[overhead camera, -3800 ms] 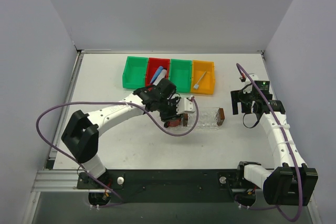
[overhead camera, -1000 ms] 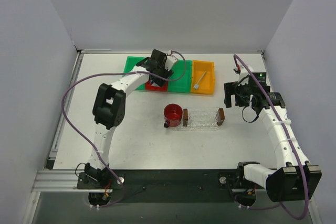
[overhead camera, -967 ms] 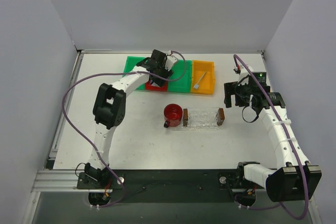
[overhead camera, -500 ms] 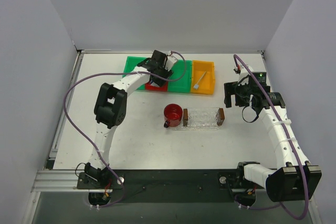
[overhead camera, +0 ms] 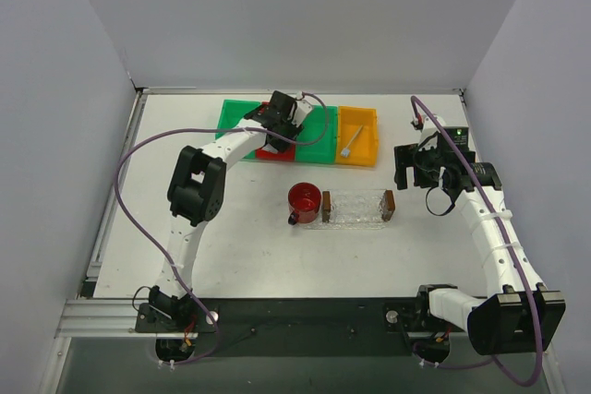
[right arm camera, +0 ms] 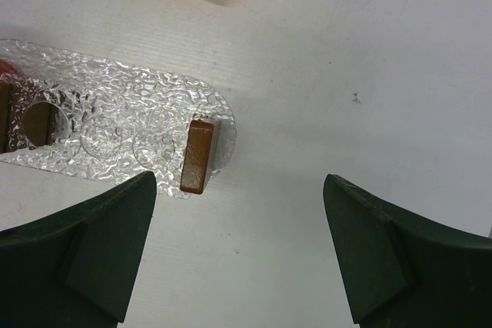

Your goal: Prepare toiletry sets of a toothbrush and toothpaste on the tray

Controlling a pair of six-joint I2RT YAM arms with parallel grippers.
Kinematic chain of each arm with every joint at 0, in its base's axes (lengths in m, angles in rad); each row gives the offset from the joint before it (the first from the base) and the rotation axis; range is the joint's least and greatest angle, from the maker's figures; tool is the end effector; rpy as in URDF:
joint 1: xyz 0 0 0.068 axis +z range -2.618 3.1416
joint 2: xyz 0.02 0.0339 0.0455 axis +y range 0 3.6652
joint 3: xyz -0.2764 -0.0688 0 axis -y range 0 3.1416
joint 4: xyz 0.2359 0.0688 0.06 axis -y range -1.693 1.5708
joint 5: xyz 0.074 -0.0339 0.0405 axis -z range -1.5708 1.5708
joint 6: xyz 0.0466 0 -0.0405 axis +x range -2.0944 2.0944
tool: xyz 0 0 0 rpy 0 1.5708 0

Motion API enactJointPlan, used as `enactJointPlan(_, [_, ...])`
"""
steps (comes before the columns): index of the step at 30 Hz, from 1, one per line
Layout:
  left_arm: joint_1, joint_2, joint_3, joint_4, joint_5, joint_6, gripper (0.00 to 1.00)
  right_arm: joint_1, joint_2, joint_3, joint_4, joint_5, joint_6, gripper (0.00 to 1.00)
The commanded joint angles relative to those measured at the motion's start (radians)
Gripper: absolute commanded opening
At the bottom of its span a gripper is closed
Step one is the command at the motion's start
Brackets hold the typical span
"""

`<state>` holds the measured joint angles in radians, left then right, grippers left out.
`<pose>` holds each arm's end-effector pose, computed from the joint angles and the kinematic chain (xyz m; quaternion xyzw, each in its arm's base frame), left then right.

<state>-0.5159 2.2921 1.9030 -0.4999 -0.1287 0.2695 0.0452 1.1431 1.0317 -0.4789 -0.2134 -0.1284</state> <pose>0.4547 -0.2510 0.1937 0.3401 0.8771 0.0191 0.3386 0.2451 0.0210 0.3319 -0.1260 0.8696 0.0744 0.4717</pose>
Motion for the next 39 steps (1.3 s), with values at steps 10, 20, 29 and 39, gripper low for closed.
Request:
enactJointPlan(10, [-0.004,-0.037,-0.015,0.040,-0.020,-0.013,0.25,-0.011,-0.011,-0.010,0.005,0.003,-0.001,0.85])
enactJointPlan(20, [0.002,-0.095,-0.002,0.034,-0.065,-0.019,0.12,-0.015,-0.017,-0.012,0.006,-0.003,0.000,0.85])
enactJointPlan(29, [0.022,-0.180,0.028,-0.019,-0.055,0.000,0.02,-0.013,-0.014,-0.012,0.006,-0.009,-0.002,0.84])
enactJointPlan(39, [0.030,-0.290,-0.024,-0.057,-0.043,0.027,0.00,-0.015,-0.023,-0.010,0.005,-0.026,0.001,0.85])
